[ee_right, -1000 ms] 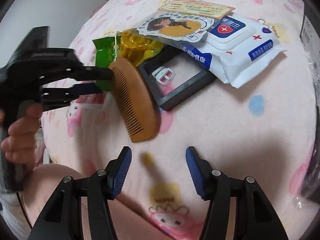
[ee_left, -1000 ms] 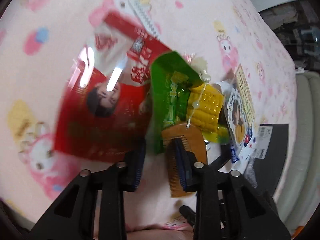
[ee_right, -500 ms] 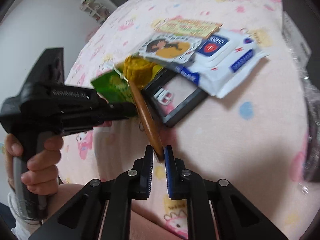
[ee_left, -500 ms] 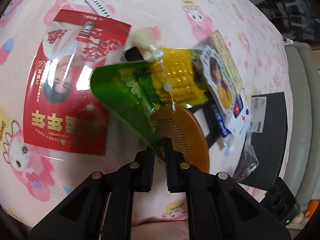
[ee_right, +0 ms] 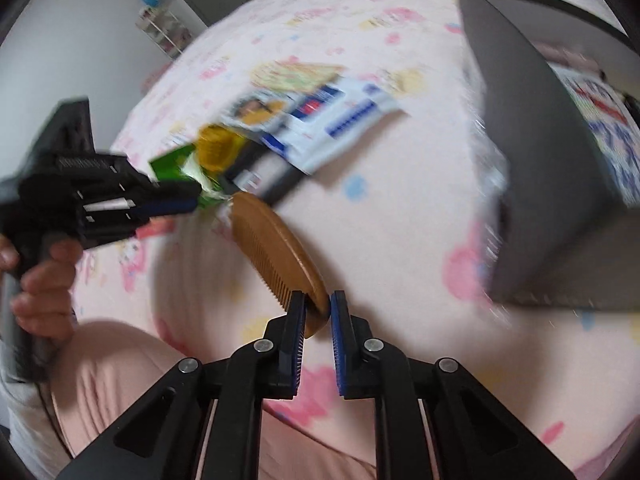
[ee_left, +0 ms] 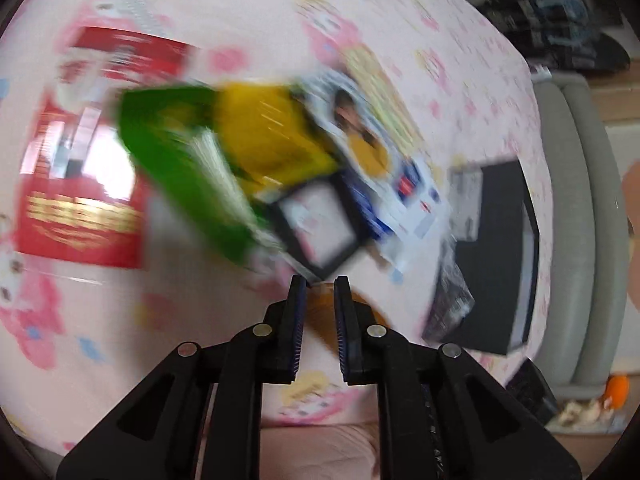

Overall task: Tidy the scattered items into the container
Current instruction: 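Raise the wooden comb clear of the pile with the left gripper, then carry the wooden comb over the shoebox with the left gripper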

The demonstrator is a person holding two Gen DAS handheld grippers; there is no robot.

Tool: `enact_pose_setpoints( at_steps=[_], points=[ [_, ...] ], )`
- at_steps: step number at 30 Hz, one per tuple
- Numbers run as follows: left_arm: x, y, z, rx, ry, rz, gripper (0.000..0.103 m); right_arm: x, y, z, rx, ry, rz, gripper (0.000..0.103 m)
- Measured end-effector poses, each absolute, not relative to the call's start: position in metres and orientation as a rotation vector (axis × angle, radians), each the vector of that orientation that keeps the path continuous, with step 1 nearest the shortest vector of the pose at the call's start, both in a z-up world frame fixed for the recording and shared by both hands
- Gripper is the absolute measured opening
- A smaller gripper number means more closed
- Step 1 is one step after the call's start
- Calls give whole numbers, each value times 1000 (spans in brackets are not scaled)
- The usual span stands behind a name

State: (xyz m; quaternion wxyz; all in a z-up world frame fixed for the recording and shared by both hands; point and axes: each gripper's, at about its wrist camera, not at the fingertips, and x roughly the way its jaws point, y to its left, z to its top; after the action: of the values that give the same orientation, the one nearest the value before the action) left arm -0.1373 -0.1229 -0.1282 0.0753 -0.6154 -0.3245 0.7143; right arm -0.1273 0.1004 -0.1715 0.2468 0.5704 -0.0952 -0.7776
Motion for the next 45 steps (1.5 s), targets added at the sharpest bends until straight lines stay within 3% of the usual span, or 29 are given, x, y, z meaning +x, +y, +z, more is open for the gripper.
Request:
enact_pose_setpoints(
  at_steps=[7, 10, 21, 25, 32, 37, 45],
  points=[
    [-127, -60, -137, -1973, -639, 2165, 15, -111, 144, -174, 1593, -315, -2161, 9],
    [-122, -61, -132, -1958, -644, 2185, 21, -108, 164, -166, 1584, -323, -2237, 9],
    [-113, -55, -143, -2070, -548, 2186, 23, -106, 164, -195, 1608, -496, -2027, 11],
    [-99, -41, -139, -2058, -455, 2153, 27, -106, 162, -200, 1621, -474, -2058, 11],
    [-79, -37, -128, -1957, -525, 2103, 28, -106, 186, -182, 1579, -412, -2260, 11],
    [-79, -73, -119, -1905, -698, 2212, 30, -108, 196, -186, 1554, -445, -2266, 11],
    [-83, -91, -132, -2001, -700, 2216, 37, -105, 180, -196, 1521, -458, -2228, 11]
  ],
)
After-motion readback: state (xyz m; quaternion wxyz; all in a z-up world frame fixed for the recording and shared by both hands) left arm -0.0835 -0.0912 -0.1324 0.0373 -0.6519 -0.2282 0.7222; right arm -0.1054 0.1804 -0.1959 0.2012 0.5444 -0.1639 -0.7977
